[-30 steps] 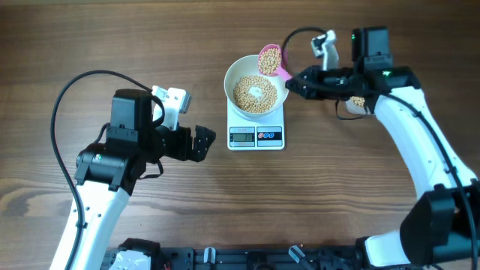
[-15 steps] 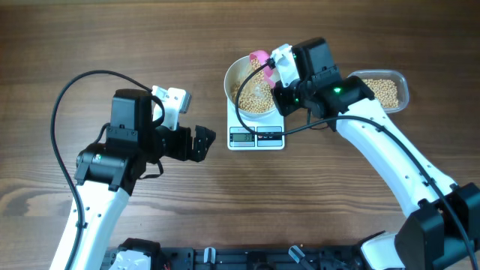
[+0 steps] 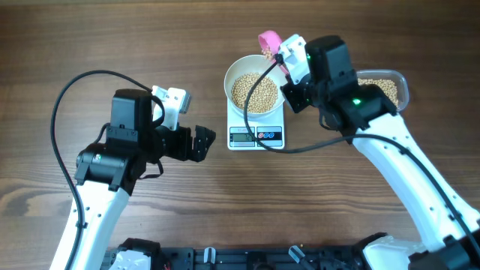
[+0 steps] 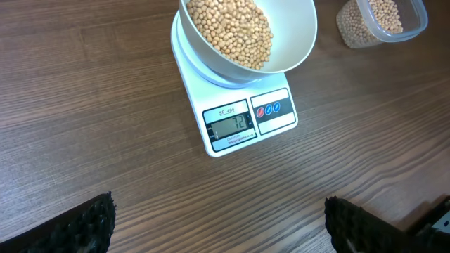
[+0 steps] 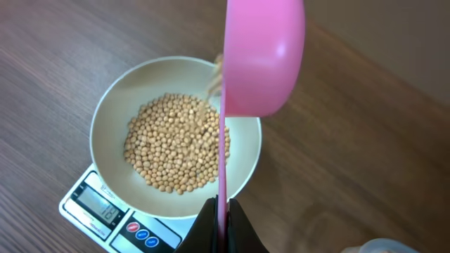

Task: Scoop item into bowl and weigh 150g on scale
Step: 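Lift the emptied scoop and move it right toward the soybean tub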

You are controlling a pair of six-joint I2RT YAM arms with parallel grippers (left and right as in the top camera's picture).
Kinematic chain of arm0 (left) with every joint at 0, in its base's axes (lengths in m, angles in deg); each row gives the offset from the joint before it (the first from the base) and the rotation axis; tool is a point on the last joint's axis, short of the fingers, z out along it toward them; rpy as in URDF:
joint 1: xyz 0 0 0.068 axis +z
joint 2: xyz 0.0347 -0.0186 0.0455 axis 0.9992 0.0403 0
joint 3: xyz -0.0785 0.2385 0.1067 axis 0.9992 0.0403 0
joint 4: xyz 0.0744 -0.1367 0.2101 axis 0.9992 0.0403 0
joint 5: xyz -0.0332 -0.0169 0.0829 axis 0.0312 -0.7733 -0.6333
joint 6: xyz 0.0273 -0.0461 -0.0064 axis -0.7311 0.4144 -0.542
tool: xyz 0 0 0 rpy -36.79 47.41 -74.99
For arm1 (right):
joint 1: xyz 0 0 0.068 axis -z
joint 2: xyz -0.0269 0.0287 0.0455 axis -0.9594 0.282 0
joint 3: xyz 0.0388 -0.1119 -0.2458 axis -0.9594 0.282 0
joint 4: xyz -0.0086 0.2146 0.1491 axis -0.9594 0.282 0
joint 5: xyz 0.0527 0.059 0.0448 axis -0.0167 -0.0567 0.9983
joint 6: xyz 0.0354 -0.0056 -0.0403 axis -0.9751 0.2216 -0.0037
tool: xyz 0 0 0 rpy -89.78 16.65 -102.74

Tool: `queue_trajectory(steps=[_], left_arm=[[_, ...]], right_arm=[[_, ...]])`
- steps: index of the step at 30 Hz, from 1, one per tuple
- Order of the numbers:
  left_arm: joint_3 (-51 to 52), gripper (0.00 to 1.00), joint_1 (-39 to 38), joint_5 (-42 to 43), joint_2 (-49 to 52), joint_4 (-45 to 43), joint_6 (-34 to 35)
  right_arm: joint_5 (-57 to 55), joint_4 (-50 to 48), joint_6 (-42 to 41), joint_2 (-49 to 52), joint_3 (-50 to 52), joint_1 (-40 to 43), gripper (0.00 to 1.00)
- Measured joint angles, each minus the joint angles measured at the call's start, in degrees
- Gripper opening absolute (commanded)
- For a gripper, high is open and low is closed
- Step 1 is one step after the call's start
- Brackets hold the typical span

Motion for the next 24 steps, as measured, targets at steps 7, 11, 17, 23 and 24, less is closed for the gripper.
queue_trajectory(steps=[7, 11, 17, 23, 24], left_arm=[[0.00, 1.00, 0.00, 0.00, 0.00, 0.00, 0.00], [0.00, 1.00, 0.00, 0.00, -0.02, 0.00, 0.00], [0.00, 1.00, 0.00, 0.00, 0.00, 0.00, 0.00], [0.00, 1.00, 0.00, 0.00, 0.00, 0.00, 0.00], [0.00, 1.00, 0.00, 0.00, 0.00, 0.00, 0.00]], right_arm=[[-0.02, 1.33, 3.52, -1.73, 0.00, -0.79, 0.04], [-1.16, 1.81, 7.69, -1.73, 0.00, -3.50, 0.04], [-4.48, 1.81, 10.75, -1.73, 0.00, -6.16, 0.04], [-5.40, 1.79, 10.23, -1.73, 0.00, -6.16, 0.04], [-5.38, 1.75, 9.18, -1.73, 0.00, -6.16, 0.04]])
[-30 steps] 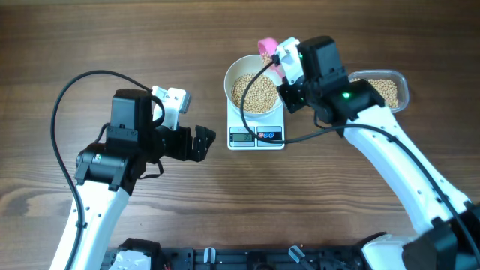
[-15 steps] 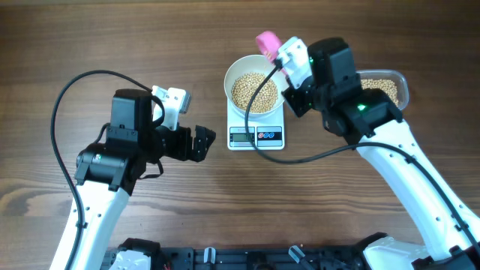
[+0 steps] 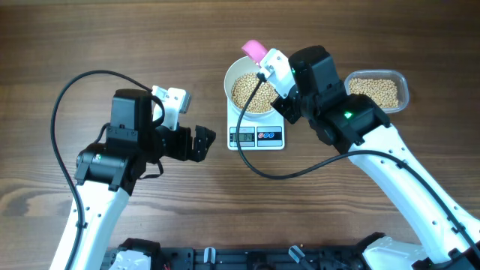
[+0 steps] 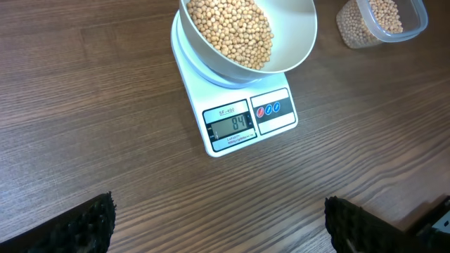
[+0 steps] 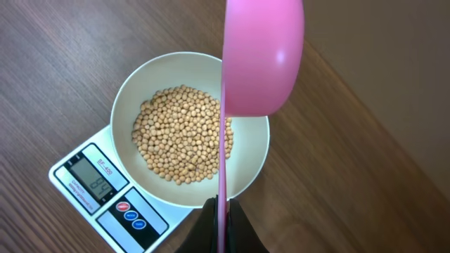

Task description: Scoop item into bowl and weigh 150g on scale

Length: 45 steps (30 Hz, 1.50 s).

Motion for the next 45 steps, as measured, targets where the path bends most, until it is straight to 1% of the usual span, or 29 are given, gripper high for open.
queue_trajectory(steps=[3, 7, 9, 12, 15, 17, 20, 24, 25, 30, 37, 45], left_arm=[[0.00, 1.00, 0.00, 0.00, 0.00, 0.00, 0.00], [0.00, 1.00, 0.00, 0.00, 0.00, 0.00, 0.00], [0.00, 1.00, 0.00, 0.00, 0.00, 0.00, 0.00], [0.00, 1.00, 0.00, 0.00, 0.00, 0.00, 0.00], [0.00, 1.00, 0.00, 0.00, 0.00, 0.00, 0.00], [0.00, 1.00, 0.00, 0.00, 0.00, 0.00, 0.00], [0.00, 1.00, 0.00, 0.00, 0.00, 0.00, 0.00], [0.00, 1.00, 0.00, 0.00, 0.00, 0.00, 0.00], [0.00, 1.00, 0.00, 0.00, 0.00, 0.00, 0.00], [0.00, 1.00, 0.00, 0.00, 0.00, -0.02, 0.00], [0.00, 1.00, 0.00, 0.00, 0.00, 0.00, 0.00], [0.00, 1.00, 0.00, 0.00, 0.00, 0.00, 0.00]], right_arm=[[1.75, -0.02, -4.17, 0.00, 0.00, 0.31, 0.04], [9.70, -0.24, -9.18, 0.00, 0.00, 2.80, 0.04], [15.65, -0.76, -12.72, 0.00, 0.00, 5.95, 0.04], [28.35, -1.73, -18.38, 0.00, 0.00, 14.86, 0.04], [38.64, -1.70, -22.36, 0.00, 0.00, 24.04, 0.04], [44.13, -1.51, -24.61, 0.00, 0.00, 30.05, 0.04], [48.68, 0.79, -26.56, 0.00, 0.00, 38.51, 0.04], [49.09, 4.72, -27.54, 0.00, 0.00, 46.90, 0.04], [48.70, 6.14, -27.52, 0.00, 0.00, 50.40, 0.04], [46.90, 9.97, -25.00, -0.02, 0.00, 56.78, 0.04], [31.69, 11.28, -21.94, 0.00, 0.00, 57.09, 0.04], [26.25, 12.13, -14.14, 2.64, 0.00, 52.63, 0.04]])
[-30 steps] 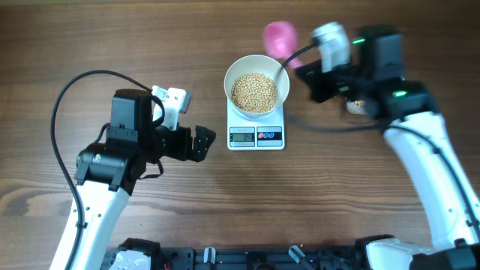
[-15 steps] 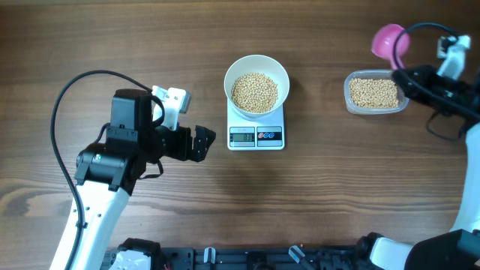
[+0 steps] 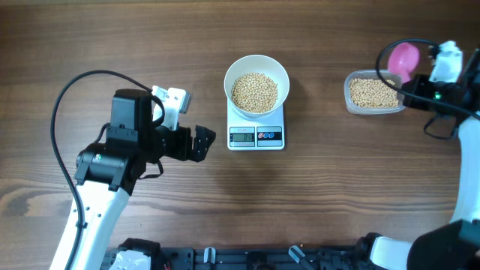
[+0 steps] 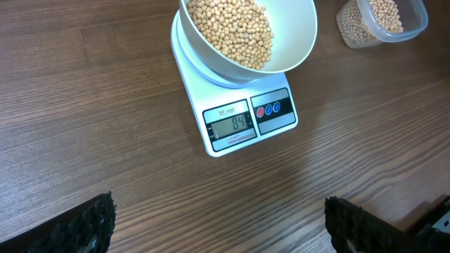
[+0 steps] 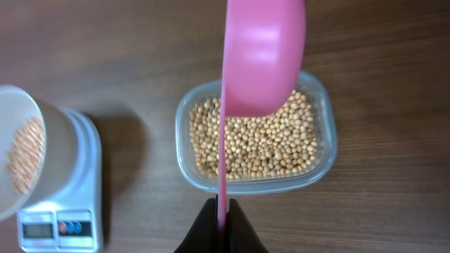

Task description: Scoop item into bowl and weigh 150g on scale

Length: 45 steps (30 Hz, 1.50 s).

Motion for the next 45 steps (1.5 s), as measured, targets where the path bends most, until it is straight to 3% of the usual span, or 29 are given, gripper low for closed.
queue_trajectory(steps=[11, 21, 32, 45], left_arm=[[0.00, 1.00, 0.00, 0.00, 0.00, 0.00, -0.02], [0.00, 1.00, 0.00, 0.00, 0.00, 0.00, 0.00], [0.00, 1.00, 0.00, 0.00, 0.00, 0.00, 0.00], [0.00, 1.00, 0.00, 0.00, 0.00, 0.00, 0.00]], right_arm=[[-11.19, 1.05, 2.38, 7.21, 0.00, -5.66, 0.04], [-14.71, 2.21, 2.38, 12.17, 0.00, -6.36, 0.04], [-15.58, 2.78, 2.32, 12.22, 0.00, -7.15, 0.04], [-19.87, 3.19, 2.10, 12.22, 0.00, -14.08, 0.04]])
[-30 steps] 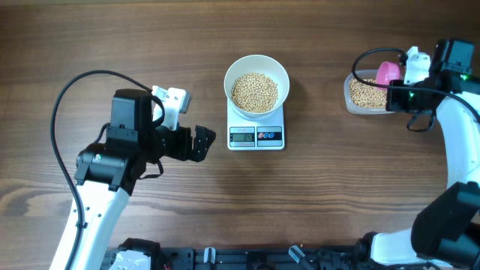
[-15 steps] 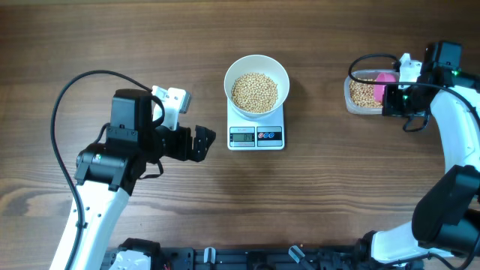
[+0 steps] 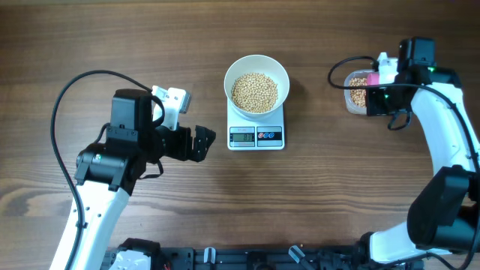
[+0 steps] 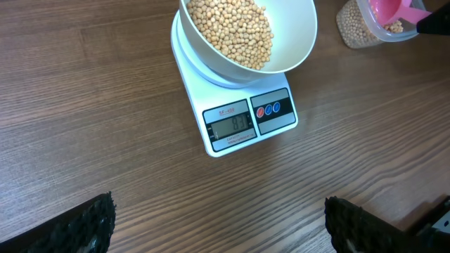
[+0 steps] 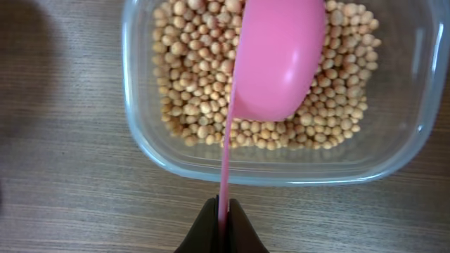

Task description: Scoop item into bowl and weigh 150g on scale

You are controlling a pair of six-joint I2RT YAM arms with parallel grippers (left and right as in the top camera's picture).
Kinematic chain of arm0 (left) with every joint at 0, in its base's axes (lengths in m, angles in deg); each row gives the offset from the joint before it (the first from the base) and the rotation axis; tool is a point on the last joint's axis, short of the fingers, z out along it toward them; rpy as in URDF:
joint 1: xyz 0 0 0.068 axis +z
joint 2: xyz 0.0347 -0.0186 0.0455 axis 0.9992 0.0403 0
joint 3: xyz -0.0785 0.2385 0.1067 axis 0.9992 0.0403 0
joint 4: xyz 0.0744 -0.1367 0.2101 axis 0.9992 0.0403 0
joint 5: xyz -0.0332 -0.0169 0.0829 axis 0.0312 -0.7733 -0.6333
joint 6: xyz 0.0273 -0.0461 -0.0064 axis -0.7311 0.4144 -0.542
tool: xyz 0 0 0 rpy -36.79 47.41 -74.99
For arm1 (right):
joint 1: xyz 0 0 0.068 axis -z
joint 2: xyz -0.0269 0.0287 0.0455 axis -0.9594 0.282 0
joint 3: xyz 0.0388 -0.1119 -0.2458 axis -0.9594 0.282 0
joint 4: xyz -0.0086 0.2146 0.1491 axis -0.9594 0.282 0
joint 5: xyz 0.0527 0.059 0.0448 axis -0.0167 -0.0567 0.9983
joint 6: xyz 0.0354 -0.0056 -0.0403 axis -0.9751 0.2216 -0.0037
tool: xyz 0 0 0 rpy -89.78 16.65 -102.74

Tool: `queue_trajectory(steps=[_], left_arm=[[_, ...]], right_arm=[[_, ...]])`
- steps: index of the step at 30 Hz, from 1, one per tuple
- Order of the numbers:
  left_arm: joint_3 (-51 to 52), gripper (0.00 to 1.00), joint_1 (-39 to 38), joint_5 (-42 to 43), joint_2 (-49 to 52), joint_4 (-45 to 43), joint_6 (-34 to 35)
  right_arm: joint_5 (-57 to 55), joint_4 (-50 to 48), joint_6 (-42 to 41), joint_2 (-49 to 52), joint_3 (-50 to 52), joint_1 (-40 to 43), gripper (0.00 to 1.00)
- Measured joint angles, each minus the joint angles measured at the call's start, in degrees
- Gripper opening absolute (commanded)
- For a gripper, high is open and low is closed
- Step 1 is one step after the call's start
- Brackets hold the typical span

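Observation:
A white bowl (image 3: 256, 66) of soybeans sits on a white digital scale (image 3: 256, 136) at the table's middle; the scale display (image 4: 230, 126) reads a two-digit number starting with 8. My right gripper (image 5: 224, 211) is shut on the thin handle of a pink scoop (image 5: 278, 60), whose bowl is down among the soybeans in a clear plastic container (image 5: 151, 147). The same container (image 3: 357, 91) stands at the right in the overhead view. My left gripper (image 4: 218, 221) is open low over bare wood, short of the scale.
The wooden table (image 3: 225, 202) stretches around the scale. A black cable (image 3: 67, 105) loops from the left arm, and another cable (image 3: 341, 67) arcs near the container. A black rail (image 3: 247, 259) runs along the front edge.
The right gripper with the pink scoop has come down from above the container into the soybeans. The left arm, bowl and scale have not moved.
The scoop was tipped over the white bowl with beans falling and the scale reading in the 70s. Then it hung over the bowl with the scale at 84. Then it was above the bean container at the right, and now sits in the beans.

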Motion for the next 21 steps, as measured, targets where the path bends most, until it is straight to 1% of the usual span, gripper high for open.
queue_trajectory(steps=[7, 10, 21], left_arm=[[0.00, 1.00, 0.00, 0.00, 0.00, 0.00, 0.00], [0.00, 1.00, 0.00, 0.00, 0.00, 0.00, 0.00], [0.00, 1.00, 0.00, 0.00, 0.00, 0.00, 0.00]], right_arm=[[-0.48, 0.11, 0.02, 0.00, 0.11, -0.74, 0.04], [-0.33, -0.70, 0.02, 0.00, 1.81, -0.74, 0.04], [6.36, -0.61, -0.15, 0.04, 2.97, -0.74, 0.04]])
